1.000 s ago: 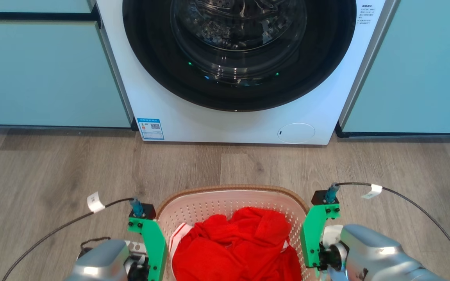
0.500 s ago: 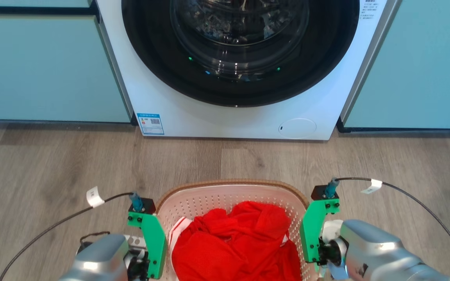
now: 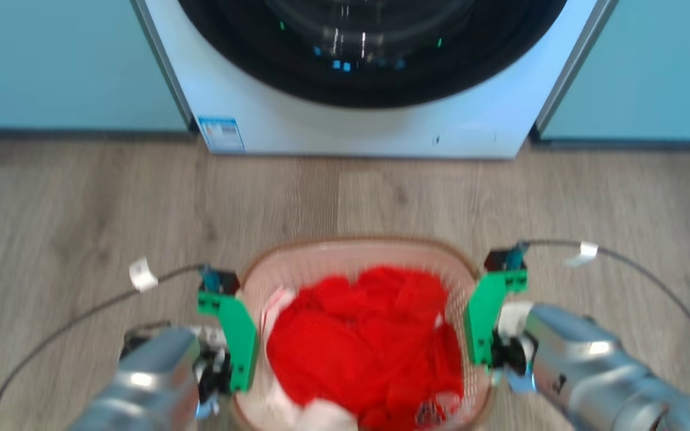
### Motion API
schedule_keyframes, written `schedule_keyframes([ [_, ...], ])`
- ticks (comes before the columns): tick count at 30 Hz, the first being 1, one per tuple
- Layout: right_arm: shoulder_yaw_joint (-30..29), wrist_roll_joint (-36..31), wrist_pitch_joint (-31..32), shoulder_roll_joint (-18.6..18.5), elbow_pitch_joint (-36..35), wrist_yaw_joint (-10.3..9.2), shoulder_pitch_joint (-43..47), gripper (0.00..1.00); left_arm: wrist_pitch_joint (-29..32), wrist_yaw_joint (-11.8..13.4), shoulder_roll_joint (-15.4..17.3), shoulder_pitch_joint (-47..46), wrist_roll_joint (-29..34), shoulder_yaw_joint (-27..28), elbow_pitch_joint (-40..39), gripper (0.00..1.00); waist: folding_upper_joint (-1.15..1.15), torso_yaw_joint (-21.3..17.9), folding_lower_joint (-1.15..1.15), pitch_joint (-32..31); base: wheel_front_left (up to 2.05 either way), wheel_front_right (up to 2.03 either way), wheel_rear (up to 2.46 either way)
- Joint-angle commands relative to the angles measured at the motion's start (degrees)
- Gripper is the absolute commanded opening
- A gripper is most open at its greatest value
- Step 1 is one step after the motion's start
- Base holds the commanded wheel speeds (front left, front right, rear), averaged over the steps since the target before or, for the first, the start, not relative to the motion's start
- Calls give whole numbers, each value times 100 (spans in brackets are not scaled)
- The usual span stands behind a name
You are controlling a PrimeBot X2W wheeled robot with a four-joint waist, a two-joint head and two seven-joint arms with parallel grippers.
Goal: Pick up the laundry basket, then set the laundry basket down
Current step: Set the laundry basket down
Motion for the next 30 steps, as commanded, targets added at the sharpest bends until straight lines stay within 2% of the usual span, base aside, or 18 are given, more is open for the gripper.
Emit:
schedule_keyframes([
  [1, -5, -31, -144, 115, -104, 45, -289, 0, -81, -43, -28, -359, 124, 23, -76, 0, 0, -9, -1, 415, 0, 0, 0],
  [17, -238, -38, -1281, 115, 242, 45, -1107, 0, -1255, -43, -290, -1324, 235, 158, 337, 0, 0, -104, -1, 2680, 0, 0, 0],
  [30, -405, -74, -1924, 115, 413, 45, -1357, 0, -1892, 198, -317, -1640, 444, 103, 165, 0, 0, 0, -1, 3647, 0, 0, 0],
])
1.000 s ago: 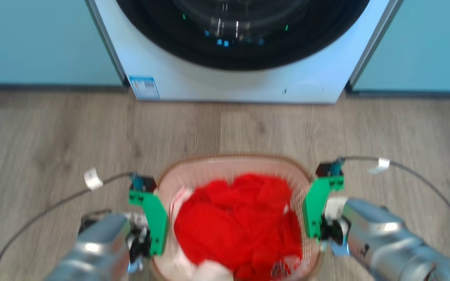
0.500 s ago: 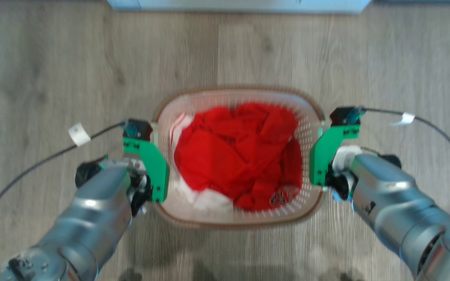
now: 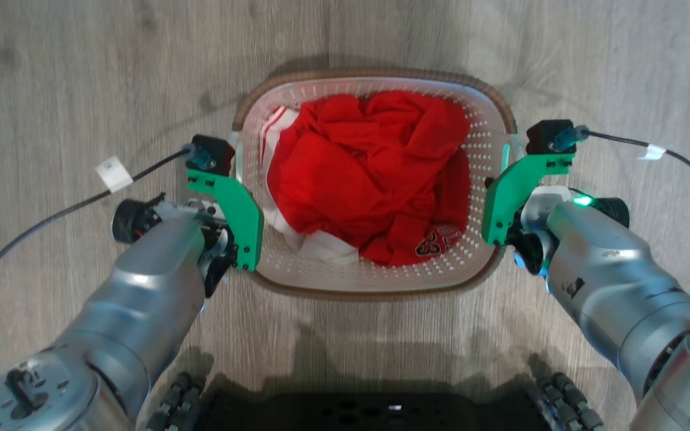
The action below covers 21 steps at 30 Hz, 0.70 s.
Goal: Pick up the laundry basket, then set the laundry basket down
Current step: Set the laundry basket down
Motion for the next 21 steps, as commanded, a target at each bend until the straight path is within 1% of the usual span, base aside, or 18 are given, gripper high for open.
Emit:
schedule_keyframes([
  [1, -55, -25, -140, 99, -89, 43, 92, 0, -84, 0, -31, -89, 147, -23, -181, 0, 0, 66, -1, 184, 0, 0, 0],
  [6, -106, -72, -244, -43, -87, 43, 176, 0, -112, 100, -32, -94, 178, -39, -247, 0, 0, 112, -1, 251, 0, 0, 0],
  [12, -188, -163, -340, -70, -86, 43, 149, 0, -77, 166, -32, -143, 316, -66, -392, 0, 0, 160, -1, 400, 0, 0, 0],
  [21, -264, -350, -328, -138, -85, 43, 93, 0, -70, 260, -32, -223, 358, -83, -561, 0, 0, 215, -1, 590, 0, 0, 0],
])
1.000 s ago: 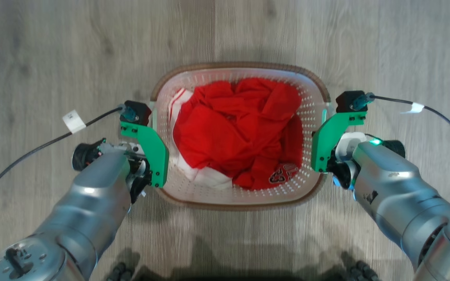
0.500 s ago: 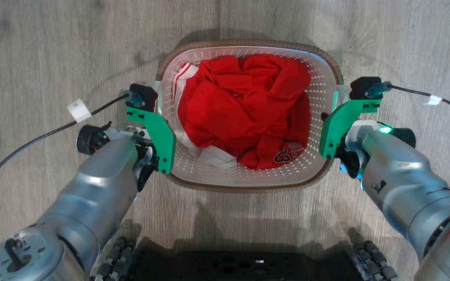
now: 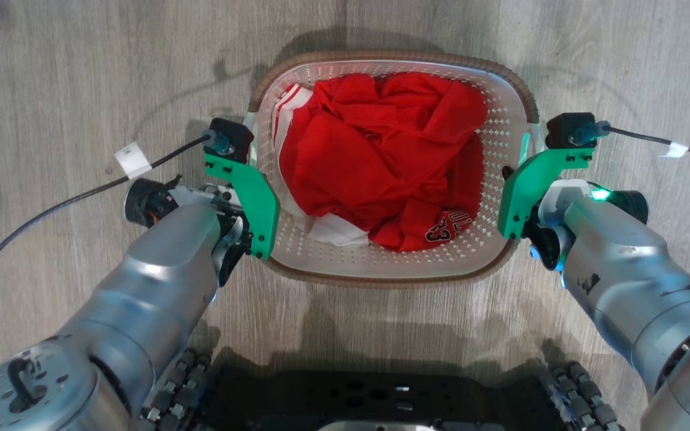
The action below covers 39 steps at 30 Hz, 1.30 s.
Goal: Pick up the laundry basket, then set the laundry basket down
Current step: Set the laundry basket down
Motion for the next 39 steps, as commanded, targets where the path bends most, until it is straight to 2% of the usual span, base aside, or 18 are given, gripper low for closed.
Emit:
schedule_keyframes([
  [1, 9, -67, -88, 51, -81, 41, 113, 0, -22, -35, -24, -34, 107, 1, -182, 0, 0, 18, 0, 17, 0, 0, 0],
  [10, -109, -240, -86, 18, -81, 41, 126, 0, -37, 5, -25, -56, 70, -7, -186, 0, 0, 52, 0, 84, 0, 0, 0],
  [11, -122, -266, -88, 8, -81, 41, 125, 40, -29, 36, -25, -54, 37, -7, -178, 0, 0, 54, 0, 87, 0, 0, 0],
  [12, -134, -304, -122, -11, -81, 41, 119, 93, -30, 70, -25, -53, 12, -7, -176, 49, 0, 57, 0, 89, 0, 0, 0],
  [13, -161, -325, -148, -26, -81, 41, 123, 100, -32, 107, -25, -51, -3, -7, -176, 100, 0, 60, 0, 88, 0, 0, 0],
  [17, -292, -428, -153, -46, -80, 41, 144, 100, -99, 257, -25, -73, -27, -9, -129, 100, 0, 77, 0, 74, 0, 0, 0],
  [27, -470, -677, -110, -47, -80, 41, 279, 100, -75, 270, -25, 39, 26, -12, -38, 100, 0, 88, 0, -188, 0, 0, 0],
  [34, -650, -911, 6, -36, -80, 41, 505, 100, 95, 270, -25, 268, 83, -13, 77, 100, 0, 39, 0, -687, 0, 0, 0],
  [39, -769, -1091, 57, 71, -80, 41, 776, 100, 238, 235, -25, 564, 189, -14, 225, 100, 0, -41, 0, -1326, 0, 0, 0],
])
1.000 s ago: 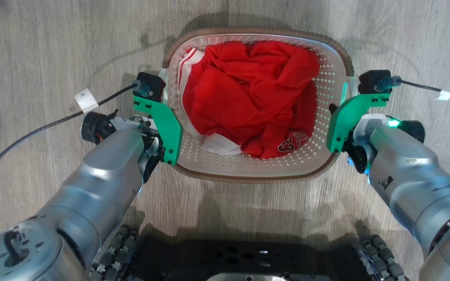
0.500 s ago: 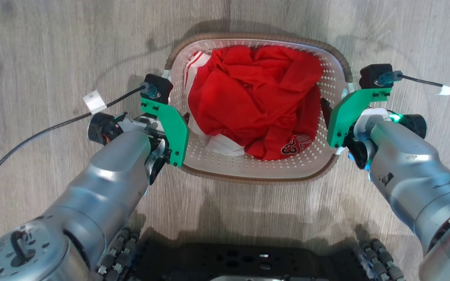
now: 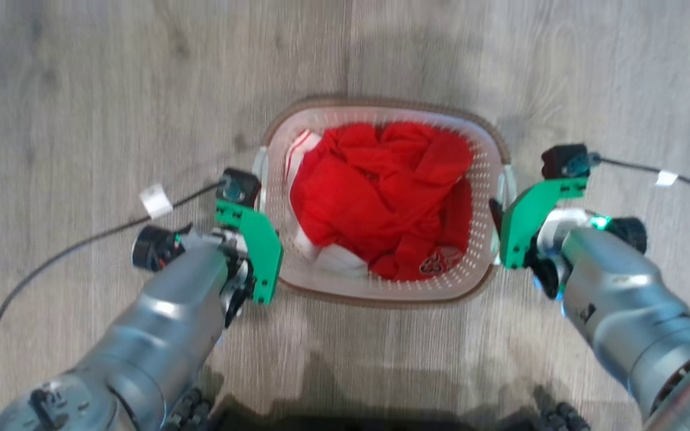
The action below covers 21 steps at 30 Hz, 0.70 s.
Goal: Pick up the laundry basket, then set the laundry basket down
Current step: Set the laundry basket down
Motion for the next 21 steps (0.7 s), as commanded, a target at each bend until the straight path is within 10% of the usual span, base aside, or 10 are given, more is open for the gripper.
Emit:
schedule_keyframes([
  [1, 5, -81, -22, 116, -40, 39, 383, 100, 11, -11, 94, 151, 59, 30, 31, 100, -1, -85, 0, -503, 0, 0, 0],
  [15, -290, 85, -1043, 338, -415, 39, 1074, 100, -1372, -327, 94, 980, -296, 314, 191, 100, -1, -275, 0, -2814, 0, 0, 0],
  [21, -866, -40, -1187, 206, -975, 39, 1186, 100, -1788, -57, 227, 871, -132, 934, -242, 100, -1, -245, 0, -3436, 0, 0, 0],
])
